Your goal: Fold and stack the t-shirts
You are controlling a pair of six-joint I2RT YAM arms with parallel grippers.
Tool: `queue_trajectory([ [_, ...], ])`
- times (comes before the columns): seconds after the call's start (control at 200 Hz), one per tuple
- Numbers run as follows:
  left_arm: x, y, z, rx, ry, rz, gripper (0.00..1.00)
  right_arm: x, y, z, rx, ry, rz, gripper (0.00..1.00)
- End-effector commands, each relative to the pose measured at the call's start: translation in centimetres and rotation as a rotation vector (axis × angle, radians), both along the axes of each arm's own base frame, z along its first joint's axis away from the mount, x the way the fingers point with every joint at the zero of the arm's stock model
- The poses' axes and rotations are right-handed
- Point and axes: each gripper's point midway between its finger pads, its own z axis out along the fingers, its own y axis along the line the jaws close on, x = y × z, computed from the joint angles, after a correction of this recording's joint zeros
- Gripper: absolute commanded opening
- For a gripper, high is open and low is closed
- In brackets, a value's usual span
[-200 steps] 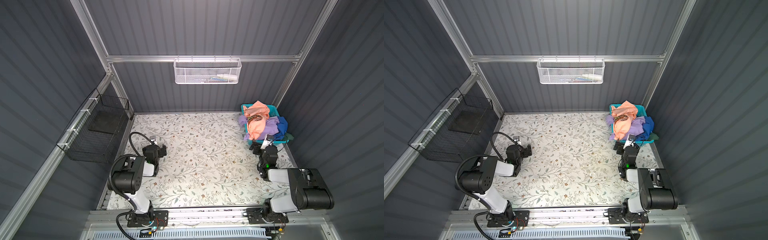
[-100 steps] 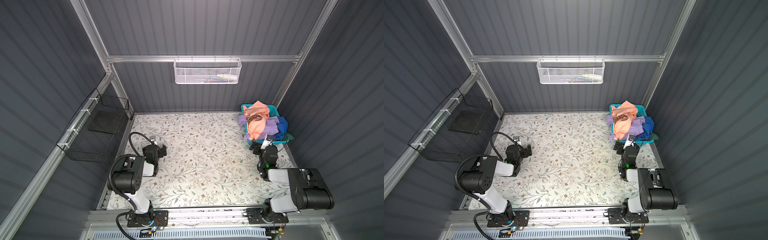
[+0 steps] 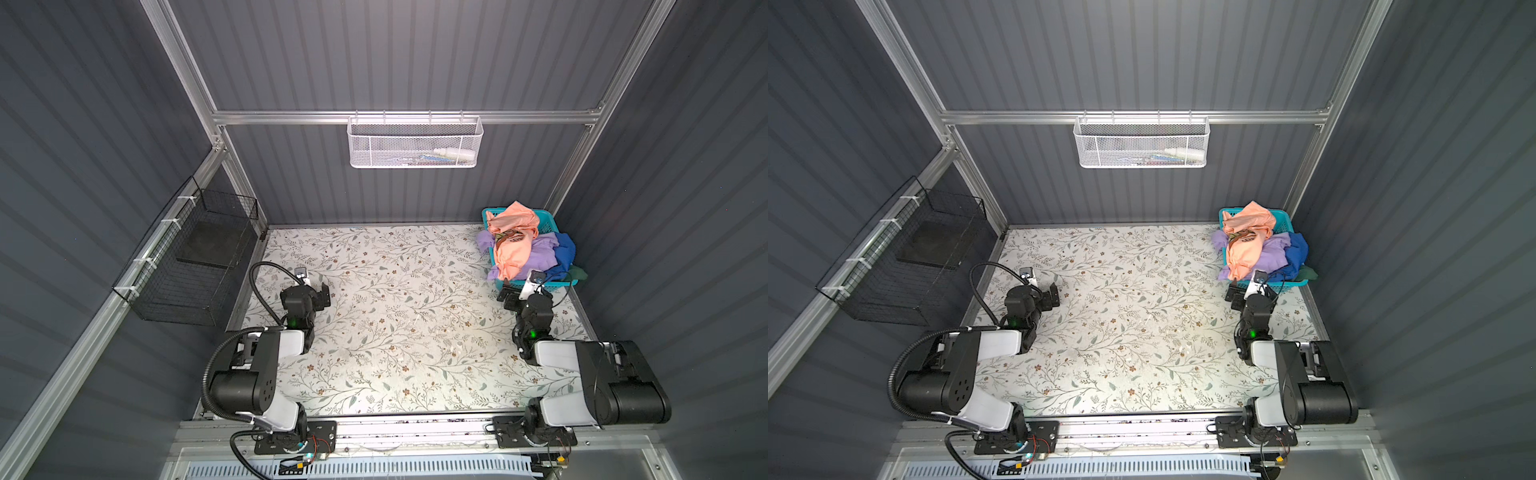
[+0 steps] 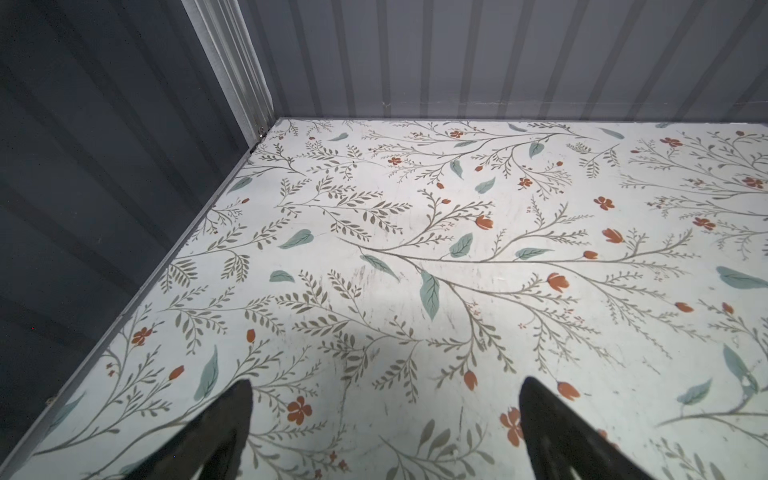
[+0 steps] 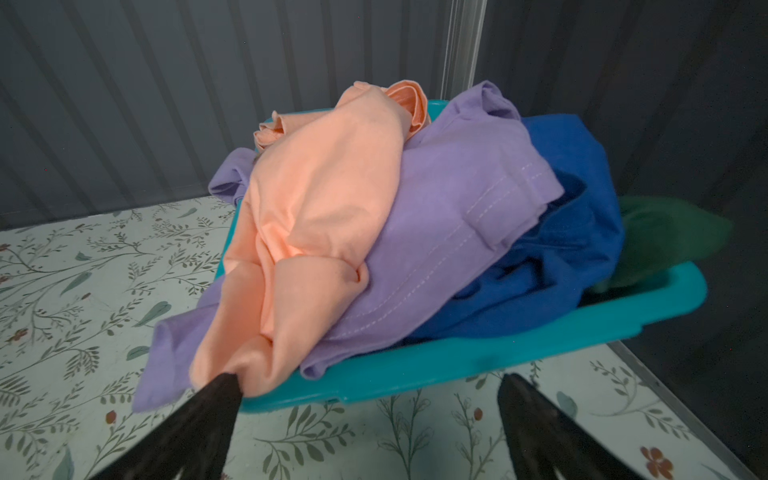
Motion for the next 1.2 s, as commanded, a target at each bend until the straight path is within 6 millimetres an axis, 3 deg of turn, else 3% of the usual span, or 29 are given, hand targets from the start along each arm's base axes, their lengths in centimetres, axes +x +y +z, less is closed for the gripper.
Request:
queue_trajectory([
  [0.0, -0.1, -0.7, -0.5, -0.011, 0.060, -0.011, 1.00, -0.3, -0.6, 2.4, -0.022, 0.008, -0.053, 0.99],
  [0.105, 0.2, -1.8, -0.2, -0.010, 0.088, -0.031, 1.00, -1.1, -1.2, 4.3, -0.019, -0.043, -0.107, 0.99],
  [0.19, 0.1, -3.6, 0.8, -0.007, 0.092, -0.089, 1.00, -1.4, -1.0, 5.2, 0.092, -0.011, -0.120, 0.99],
  [0.21, 0.1, -4.0, 1.0, 0.006, 0.096, -0.093, 1.00, -1.5, -0.9, 6.2, 0.126, -0.019, -0.123, 0.99],
  [0.33, 0.1, -5.0, 2.7, -0.047, 0.118, -0.085, 1.00, -1.7, -1.7, 6.1, 0.298, 0.092, -0.189, 0.99],
  [0.45, -0.3, -6.5, 5.0, -0.160, 0.118, -0.120, 1.00, -0.8, -1.2, 7.8, 0.357, 0.144, -0.153, 0.99],
  [0.48, -0.6, -7.1, 5.4, -0.196, 0.132, -0.140, 1.00, -0.3, -0.8, 7.3, 0.364, 0.184, -0.131, 0.99],
  [0.64, -2.4, -11.9, 6.1, -0.431, 0.250, -0.304, 1.00, 2.4, 0.4, 8.6, 0.401, 0.268, -0.060, 0.99],
  [0.871, -5.3, -16.5, 7.3, -0.565, 0.295, -0.383, 1.00, 7.4, -0.4, 8.7, 0.393, 0.343, -0.098, 0.99],
  [1.031, -8.0, -20.6, 6.3, -0.596, 0.363, -0.460, 1.00, 10.5, -0.7, 7.4, 0.409, 0.372, -0.124, 0.99],
  [1.116, -9.8, -22.2, 5.9, -0.594, 0.398, -0.514, 1.00, 11.4, -1.1, 6.0, 0.410, 0.439, -0.163, 0.98],
  [1.196, -11.1, -23.0, 5.4, -0.577, 0.438, -0.545, 1.00, 10.9, -2.1, 4.4, 0.382, 0.526, -0.238, 0.96],
])
